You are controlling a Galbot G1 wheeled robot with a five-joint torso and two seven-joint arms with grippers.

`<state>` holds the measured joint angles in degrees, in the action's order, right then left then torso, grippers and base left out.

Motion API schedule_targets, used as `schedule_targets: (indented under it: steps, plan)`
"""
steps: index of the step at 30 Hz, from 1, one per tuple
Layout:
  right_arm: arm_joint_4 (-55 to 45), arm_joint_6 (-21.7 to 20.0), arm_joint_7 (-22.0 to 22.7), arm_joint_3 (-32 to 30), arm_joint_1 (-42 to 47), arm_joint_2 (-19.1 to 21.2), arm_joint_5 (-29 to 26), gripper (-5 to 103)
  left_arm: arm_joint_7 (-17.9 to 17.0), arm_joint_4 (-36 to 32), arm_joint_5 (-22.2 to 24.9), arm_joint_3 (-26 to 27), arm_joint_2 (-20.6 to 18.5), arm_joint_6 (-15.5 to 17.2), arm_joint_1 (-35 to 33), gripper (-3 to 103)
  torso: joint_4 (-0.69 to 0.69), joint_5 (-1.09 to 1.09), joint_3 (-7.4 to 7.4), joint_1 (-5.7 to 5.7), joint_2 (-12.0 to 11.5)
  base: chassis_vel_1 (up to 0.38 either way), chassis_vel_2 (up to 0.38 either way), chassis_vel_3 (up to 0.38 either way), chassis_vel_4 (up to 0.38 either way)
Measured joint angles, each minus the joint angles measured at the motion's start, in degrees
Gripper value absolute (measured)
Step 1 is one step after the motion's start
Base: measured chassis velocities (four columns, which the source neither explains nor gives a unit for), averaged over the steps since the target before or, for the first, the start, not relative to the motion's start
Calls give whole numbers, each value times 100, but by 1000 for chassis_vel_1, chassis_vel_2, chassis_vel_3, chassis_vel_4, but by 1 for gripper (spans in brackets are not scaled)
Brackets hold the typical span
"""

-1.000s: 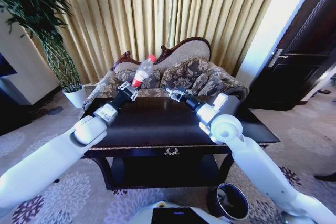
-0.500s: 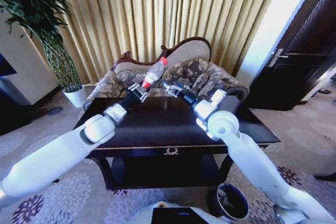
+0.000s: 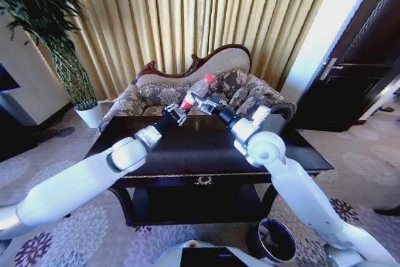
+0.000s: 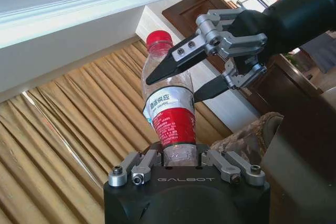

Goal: Move to the front of the table and place the trash on the table into the trash bin.

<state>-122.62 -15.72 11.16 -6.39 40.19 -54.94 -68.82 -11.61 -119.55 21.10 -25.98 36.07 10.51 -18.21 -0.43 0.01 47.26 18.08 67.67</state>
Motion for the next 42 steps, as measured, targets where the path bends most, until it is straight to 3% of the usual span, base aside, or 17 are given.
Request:
schedule_targets:
  steps: [12, 17, 20, 22, 24, 26, 32, 38, 39, 41, 42]
  plan:
    - [-92, 1, -9, -101, 168, 44, 137, 100, -38, 16, 29, -218, 179, 77, 116, 28, 0, -1, 0, 0, 0, 0, 0, 0, 0]
    - [-113, 35, -13, -136, 191, 99, 165, 85, -43, -1, 29, -275, 178, 84, 117, 28, 1, -1, 0, -1, 0, 0, 0, 0, 0]
    - [-120, 48, -11, -171, 221, 116, 171, 70, -54, -8, 29, -315, 191, 87, 117, 28, 0, -1, 0, 0, 0, 0, 0, 0, 0]
    - [-123, 49, -11, -175, 227, 117, 172, 70, -57, -8, 28, -316, 193, 87, 117, 28, 0, -1, 0, 0, 0, 0, 0, 0, 0]
    - [-148, 51, -16, -198, 273, 129, 182, 53, -71, -9, 29, -331, 195, 89, 112, 28, 0, -1, 0, 0, 0, 0, 0, 0, 0]
    - [-157, 51, -18, -211, 290, 130, 187, 53, -77, -9, 28, -333, 197, 89, 109, 28, 0, -1, 0, 0, 0, 0, 0, 0, 0]
    - [-164, 58, -136, -276, 382, 149, 327, 37, -90, -15, 42, -334, 202, 90, 81, 28, 0, -1, 0, 0, 0, 0, 0, 0, 0]
    - [-179, 59, -173, -315, 438, 162, 370, 35, -81, -30, 86, -281, 202, 139, 28, 26, 0, -1, 0, -1, 0, 0, 0, 0, 0]
    - [-182, 61, -177, -331, 443, 177, 369, 35, -79, -26, 118, -252, 210, 152, 26, 32, 0, -1, -1, 0, 0, 0, 0, 0, 0]
    - [-182, 61, -177, -335, 443, 180, 369, 35, -80, -22, 121, -247, 211, 153, 28, 32, 0, -1, 0, 0, 0, 0, 0, 0, 0]
    - [-180, 65, -177, -363, 443, 187, 370, 34, -80, 2, 123, -235, 218, 155, 39, 37, 0, -1, 0, 0, 0, 0, 0, 0, 0]
